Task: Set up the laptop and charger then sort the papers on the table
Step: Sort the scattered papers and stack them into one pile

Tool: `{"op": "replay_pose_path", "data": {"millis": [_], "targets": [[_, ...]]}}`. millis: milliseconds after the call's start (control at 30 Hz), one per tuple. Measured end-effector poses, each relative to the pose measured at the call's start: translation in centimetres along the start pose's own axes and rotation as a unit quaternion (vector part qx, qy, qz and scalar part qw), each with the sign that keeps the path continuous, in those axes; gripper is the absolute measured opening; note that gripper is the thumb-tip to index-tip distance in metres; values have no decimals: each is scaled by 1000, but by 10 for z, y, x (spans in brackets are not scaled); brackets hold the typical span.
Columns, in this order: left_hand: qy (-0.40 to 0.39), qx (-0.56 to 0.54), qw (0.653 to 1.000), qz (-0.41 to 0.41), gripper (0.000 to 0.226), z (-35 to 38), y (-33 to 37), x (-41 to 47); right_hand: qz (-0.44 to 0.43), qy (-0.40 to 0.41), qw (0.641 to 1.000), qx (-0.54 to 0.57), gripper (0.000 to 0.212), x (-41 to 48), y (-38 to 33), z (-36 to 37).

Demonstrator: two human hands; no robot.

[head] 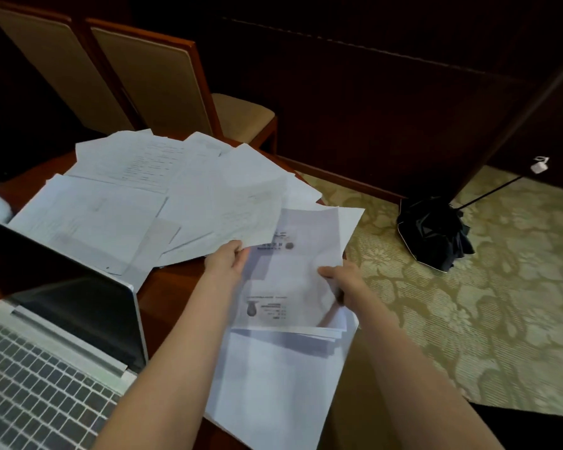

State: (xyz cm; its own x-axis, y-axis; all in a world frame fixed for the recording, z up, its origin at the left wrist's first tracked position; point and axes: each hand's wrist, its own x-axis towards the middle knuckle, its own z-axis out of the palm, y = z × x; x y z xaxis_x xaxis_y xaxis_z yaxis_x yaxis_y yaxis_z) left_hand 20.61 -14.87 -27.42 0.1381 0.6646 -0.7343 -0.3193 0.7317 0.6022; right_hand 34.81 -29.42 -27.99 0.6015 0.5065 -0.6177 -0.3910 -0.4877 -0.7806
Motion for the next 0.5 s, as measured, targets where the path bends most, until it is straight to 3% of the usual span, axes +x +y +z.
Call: {"op": "replay_pose_path", "data": {"millis": [200,267,367,500], "targets": [[-41,164,984,-49,16,-13,-23,-56,27,-34,999,-10,26,0,8,-12],[-72,244,964,-74,27,-23,-21,-65,34,-37,998,-27,24,0,11,-22],[-125,356,919,-119,21,-34,-17,-77,44,-44,997,-34,22,-6,18,-38],[-148,410,891,-126,25,-44,-12,-77,63,-96,993,-14,21,-18,28,-52]]}}
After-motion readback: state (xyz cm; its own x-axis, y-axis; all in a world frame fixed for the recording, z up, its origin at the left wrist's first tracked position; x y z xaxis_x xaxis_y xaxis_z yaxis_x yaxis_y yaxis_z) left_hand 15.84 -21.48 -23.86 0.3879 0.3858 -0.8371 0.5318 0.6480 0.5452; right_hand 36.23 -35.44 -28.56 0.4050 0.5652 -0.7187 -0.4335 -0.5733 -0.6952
